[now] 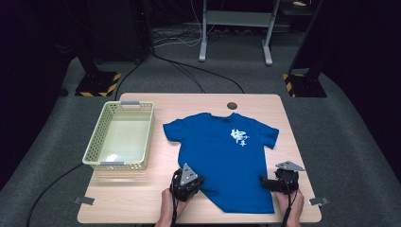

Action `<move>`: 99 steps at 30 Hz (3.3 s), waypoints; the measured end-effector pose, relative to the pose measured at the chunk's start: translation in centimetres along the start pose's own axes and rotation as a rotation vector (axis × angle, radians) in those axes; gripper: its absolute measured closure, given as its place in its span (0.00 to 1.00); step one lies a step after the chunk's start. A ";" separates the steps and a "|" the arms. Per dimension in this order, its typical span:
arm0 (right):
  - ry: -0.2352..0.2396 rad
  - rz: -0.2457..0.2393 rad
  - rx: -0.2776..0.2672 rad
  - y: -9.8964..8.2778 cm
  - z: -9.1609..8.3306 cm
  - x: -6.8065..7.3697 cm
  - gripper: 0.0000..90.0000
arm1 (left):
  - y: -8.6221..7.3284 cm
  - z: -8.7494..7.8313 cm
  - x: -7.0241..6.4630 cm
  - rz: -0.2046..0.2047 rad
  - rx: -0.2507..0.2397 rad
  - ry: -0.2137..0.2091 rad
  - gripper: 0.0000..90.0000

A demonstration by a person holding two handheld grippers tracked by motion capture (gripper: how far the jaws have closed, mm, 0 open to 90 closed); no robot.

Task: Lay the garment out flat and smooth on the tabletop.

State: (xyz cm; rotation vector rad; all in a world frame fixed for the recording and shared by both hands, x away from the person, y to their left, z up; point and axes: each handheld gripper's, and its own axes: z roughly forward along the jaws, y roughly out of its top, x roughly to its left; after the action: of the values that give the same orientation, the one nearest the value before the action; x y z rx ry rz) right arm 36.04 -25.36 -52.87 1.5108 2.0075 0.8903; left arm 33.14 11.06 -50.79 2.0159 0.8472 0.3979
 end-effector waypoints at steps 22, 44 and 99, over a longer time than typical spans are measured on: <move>-0.002 0.001 0.004 0.0 0.0 0.0 0.08 | -2.4 -2.9 -0.3 0.002 -0.008 0.002 0.94; -0.002 0.002 0.002 0.0 0.0 0.0 0.08 | -3.2 -4.0 -0.4 0.016 -0.011 0.008 0.94; 0.029 0.044 -0.018 -1.1 -1.5 -2.3 0.02 | -5.0 -5.1 4.8 -0.105 0.097 0.104 0.16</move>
State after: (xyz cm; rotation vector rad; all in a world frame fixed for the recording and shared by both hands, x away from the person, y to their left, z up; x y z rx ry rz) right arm 34.89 -28.11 -52.72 1.5466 1.9884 0.9507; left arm 31.64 19.36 -52.29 2.0428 1.0505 0.4119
